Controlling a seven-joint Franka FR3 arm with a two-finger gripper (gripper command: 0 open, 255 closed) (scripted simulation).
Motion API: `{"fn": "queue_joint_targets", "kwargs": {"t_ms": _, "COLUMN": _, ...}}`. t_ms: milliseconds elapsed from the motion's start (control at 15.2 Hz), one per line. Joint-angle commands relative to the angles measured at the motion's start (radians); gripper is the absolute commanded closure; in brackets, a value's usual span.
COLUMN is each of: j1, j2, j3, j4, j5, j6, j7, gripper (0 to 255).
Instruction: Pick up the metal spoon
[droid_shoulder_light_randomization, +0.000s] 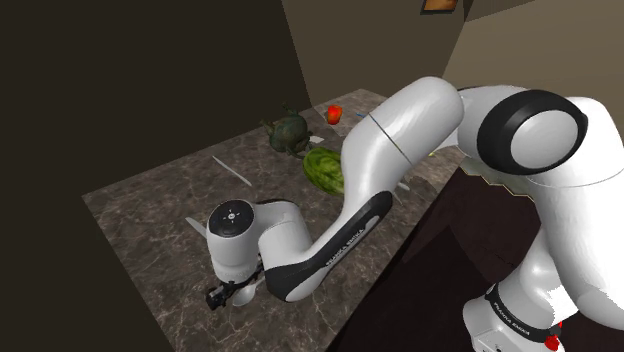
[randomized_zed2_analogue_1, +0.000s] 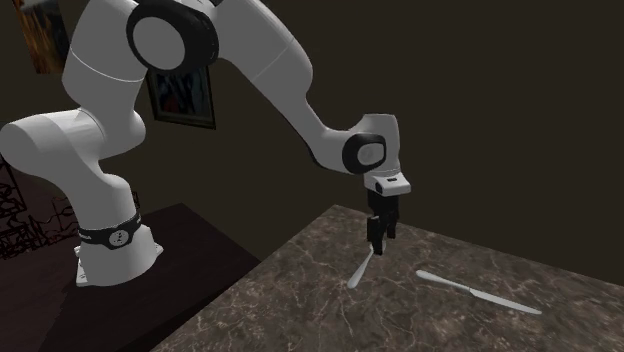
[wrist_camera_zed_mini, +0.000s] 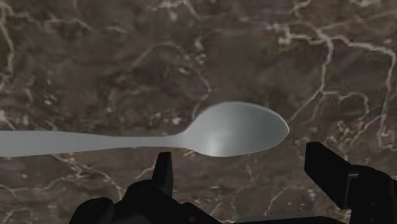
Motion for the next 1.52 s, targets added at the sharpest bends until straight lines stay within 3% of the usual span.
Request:
{"fn": "queue_joint_targets", "kwargs": {"t_ms": 0, "j1": 0.002, "j2": 0.004, "j3": -0.002, "j4": 0.002, "j5": -0.002, "j6": 0.003, "j7": 0.002, "gripper": 255}}
{"fn": "queue_joint_targets", "kwargs": {"t_ms": 594, "j1": 0.003, "j2": 0.006, "j3": -0.003, "j4": 0.004, "j5": -0.003, "j6": 0.003, "j7": 0.002, "gripper": 255}}
{"fn": "queue_joint_targets", "kwargs": {"t_ms": 1452, "j1": -0.045, "j2": -0.116, "j3": 0.064, "j4": -0.014, "j5": 0.079, "j6": -0.096, "j7": -0.061, "gripper": 255}}
